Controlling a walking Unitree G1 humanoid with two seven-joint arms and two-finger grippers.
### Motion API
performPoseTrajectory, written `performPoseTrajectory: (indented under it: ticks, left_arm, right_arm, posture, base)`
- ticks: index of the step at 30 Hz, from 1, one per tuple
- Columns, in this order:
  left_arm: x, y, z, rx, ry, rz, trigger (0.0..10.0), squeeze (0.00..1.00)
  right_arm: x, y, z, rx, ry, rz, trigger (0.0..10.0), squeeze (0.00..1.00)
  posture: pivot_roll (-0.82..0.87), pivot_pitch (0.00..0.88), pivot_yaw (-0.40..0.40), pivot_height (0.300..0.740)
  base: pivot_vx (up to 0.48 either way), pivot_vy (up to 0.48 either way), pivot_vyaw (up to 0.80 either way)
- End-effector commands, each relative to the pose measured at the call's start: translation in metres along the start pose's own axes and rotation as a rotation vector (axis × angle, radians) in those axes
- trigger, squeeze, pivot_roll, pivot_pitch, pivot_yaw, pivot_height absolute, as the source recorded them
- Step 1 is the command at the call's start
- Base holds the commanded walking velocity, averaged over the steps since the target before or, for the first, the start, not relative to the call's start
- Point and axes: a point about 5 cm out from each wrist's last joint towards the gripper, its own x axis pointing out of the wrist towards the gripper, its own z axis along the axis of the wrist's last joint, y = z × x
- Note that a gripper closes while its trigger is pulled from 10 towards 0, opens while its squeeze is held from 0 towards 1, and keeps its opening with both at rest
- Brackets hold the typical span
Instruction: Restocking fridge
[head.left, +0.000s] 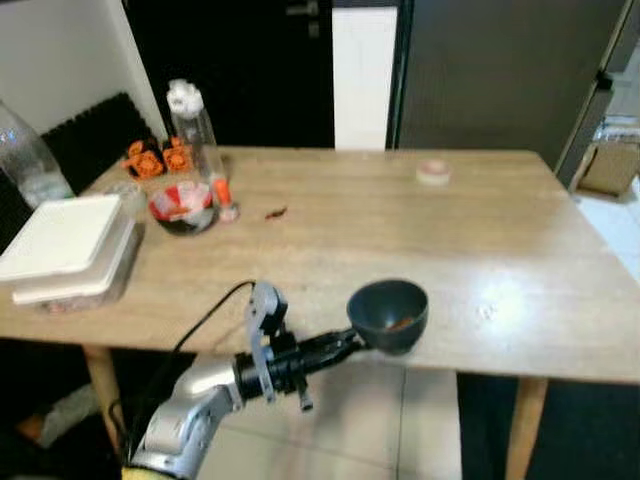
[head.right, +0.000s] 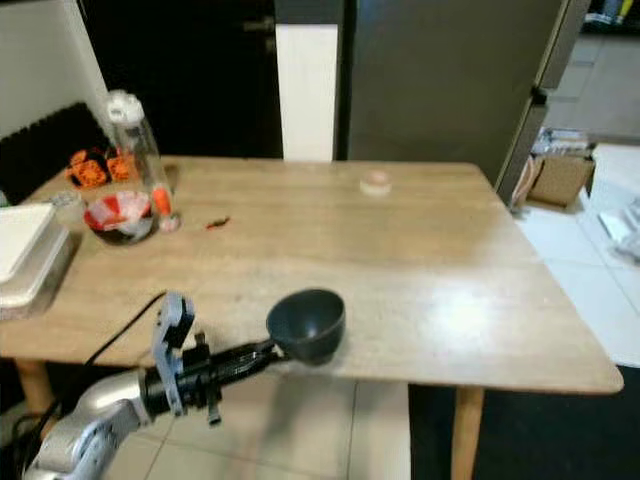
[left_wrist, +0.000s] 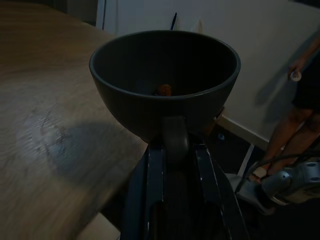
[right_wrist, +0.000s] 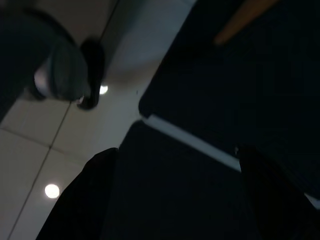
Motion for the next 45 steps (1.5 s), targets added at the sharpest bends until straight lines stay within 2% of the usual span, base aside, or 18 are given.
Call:
performPoseTrajectory:
  ticks: [1, 24, 34, 42, 45]
  left_arm:
    - [-0.002, -0.001, -0.001, 0.0, 0.004, -0.006, 10.0, 0.0]
    - [0.004, -0.008, -0.009, -0.022, 0.025, -0.042, 10.0, 0.0]
    - [0.007, -0.004, -0.014, -0.025, 0.022, -0.002, 10.0, 0.0]
    - [0.011, -0.002, -0.026, 0.043, 0.063, 0.039, 10.0, 0.0]
    - [0.013, 0.002, -0.035, 0.08, 0.089, 0.094, 10.0, 0.0]
  right_arm:
    - [0.0, 0.002, -0.003, -0.007, 0.01, 0.005, 10.0, 0.0]
    - [0.0, 0.002, -0.003, -0.014, 0.01, 0.005, 10.0, 0.0]
    - [0.0, 0.002, -0.002, -0.019, 0.008, 0.006, 10.0, 0.0]
    - [0.0, 0.002, -0.002, -0.024, 0.009, 0.006, 10.0, 0.0]
    - [0.0, 0.002, -0.002, -0.026, 0.01, 0.004, 10.0, 0.0]
  posture:
    - [-0.07, 0.017, 0.001, 0.74]
    - [-0.08, 0.014, 0.003, 0.74]
    - [-0.08, 0.015, 0.002, 0.74]
    - [-0.07, 0.012, 0.0, 0.74]
    - [-0.07, 0.005, 0.001, 0.74]
  base:
    - [-0.304, 0.0, 0.0]
    - [-0.306, 0.0, 0.0]
    - [-0.15, 0.0, 0.0]
    - [0.0, 0.0, 0.0]
    - [0.0, 0.0, 0.0]
